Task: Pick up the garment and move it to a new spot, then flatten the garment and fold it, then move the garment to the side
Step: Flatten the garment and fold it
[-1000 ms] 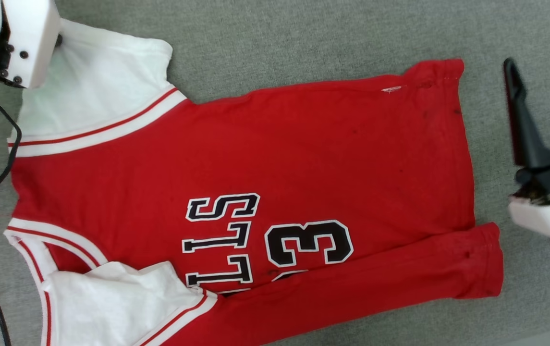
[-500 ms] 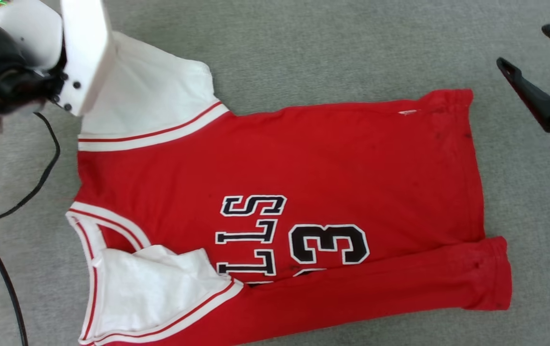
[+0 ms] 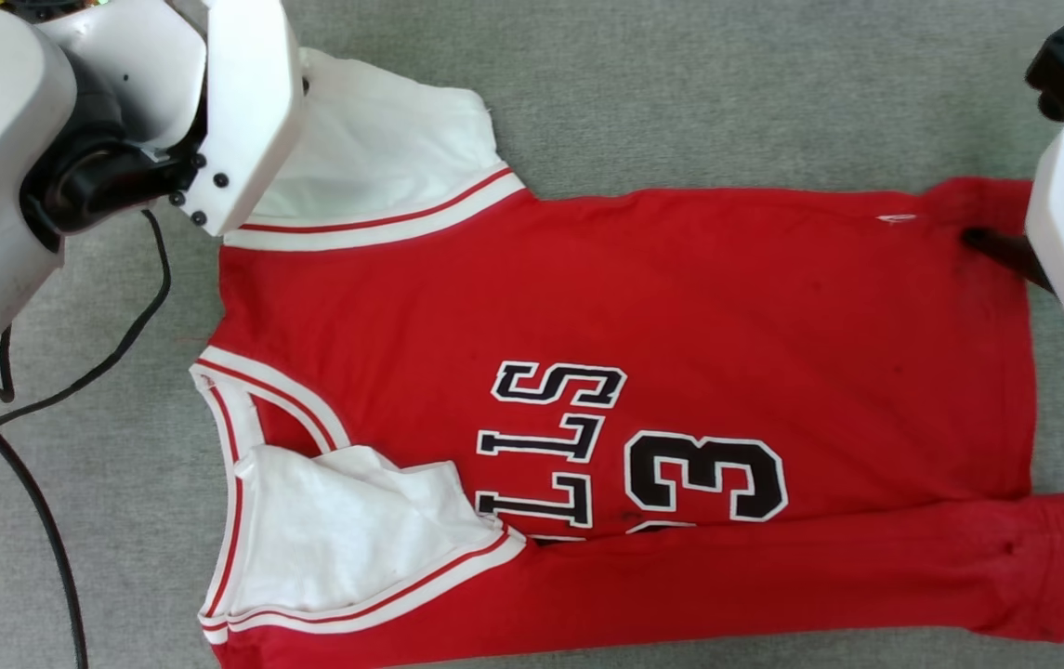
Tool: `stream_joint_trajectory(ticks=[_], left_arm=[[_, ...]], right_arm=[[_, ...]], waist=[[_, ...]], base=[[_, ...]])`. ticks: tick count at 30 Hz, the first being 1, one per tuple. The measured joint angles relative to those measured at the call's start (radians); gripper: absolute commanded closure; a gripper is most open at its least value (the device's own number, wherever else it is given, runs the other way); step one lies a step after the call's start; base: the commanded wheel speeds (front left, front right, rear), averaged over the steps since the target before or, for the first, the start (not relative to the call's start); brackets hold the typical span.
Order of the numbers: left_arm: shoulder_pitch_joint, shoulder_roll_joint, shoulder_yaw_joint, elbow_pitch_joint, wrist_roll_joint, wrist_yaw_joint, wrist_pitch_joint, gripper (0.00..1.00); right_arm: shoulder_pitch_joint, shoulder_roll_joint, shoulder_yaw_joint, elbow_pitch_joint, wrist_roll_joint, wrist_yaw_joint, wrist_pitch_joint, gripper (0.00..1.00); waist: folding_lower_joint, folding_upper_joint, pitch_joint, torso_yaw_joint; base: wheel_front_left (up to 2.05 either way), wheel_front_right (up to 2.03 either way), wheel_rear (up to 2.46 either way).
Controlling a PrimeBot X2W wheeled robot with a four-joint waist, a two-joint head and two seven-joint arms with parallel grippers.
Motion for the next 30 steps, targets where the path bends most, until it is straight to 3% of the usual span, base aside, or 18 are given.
stream_joint_trajectory(ticks=[8,9,10,18,24,30], left_arm=[[-0.012,-0.005,-0.032,0.007,-0.013,0.000,-0.066,1.00],[-0.012,-0.004,-0.036,0.010,-0.018,0.000,-0.075,1.00],[-0.012,-0.004,-0.042,0.015,-0.018,0.000,-0.083,1.00],[0.019,0.007,-0.073,0.027,-0.042,0.000,-0.160,1.00],[0.065,0.048,-0.089,-0.019,-0.053,0.000,-0.192,1.00],[0.151,0.123,-0.099,-0.113,-0.069,0.007,-0.225,1.00]], right_arm=[[-0.009,0.024,0.084,0.081,0.026,-0.002,-0.067,0.00],[-0.009,0.025,0.094,0.088,0.026,-0.002,-0.095,0.78],[-0.011,0.027,0.103,0.097,0.027,-0.002,-0.115,1.00],[-0.014,0.044,0.170,0.135,0.081,0.000,-0.262,1.00],[0.015,-0.003,0.195,0.094,0.115,0.000,-0.358,1.00],[0.087,-0.066,0.210,0.059,0.147,0.000,-0.450,1.00]], waist=[[-0.0001,0.0000,0.021,0.025],[-0.0002,0.0000,0.019,0.024],[-0.0002,-0.0001,0.016,0.022],[-0.0001,0.0000,-0.067,0.010],[-0.0001,0.0000,-0.142,0.009],[-0.0001,0.0000,-0.227,0.013]], base=[[0.00,0.00,0.00],[0.00,0.00,0.00],[0.00,0.00,0.00],[0.00,0.00,0.00],[0.00,0.00,0.00],[0.00,0.00,0.00]])
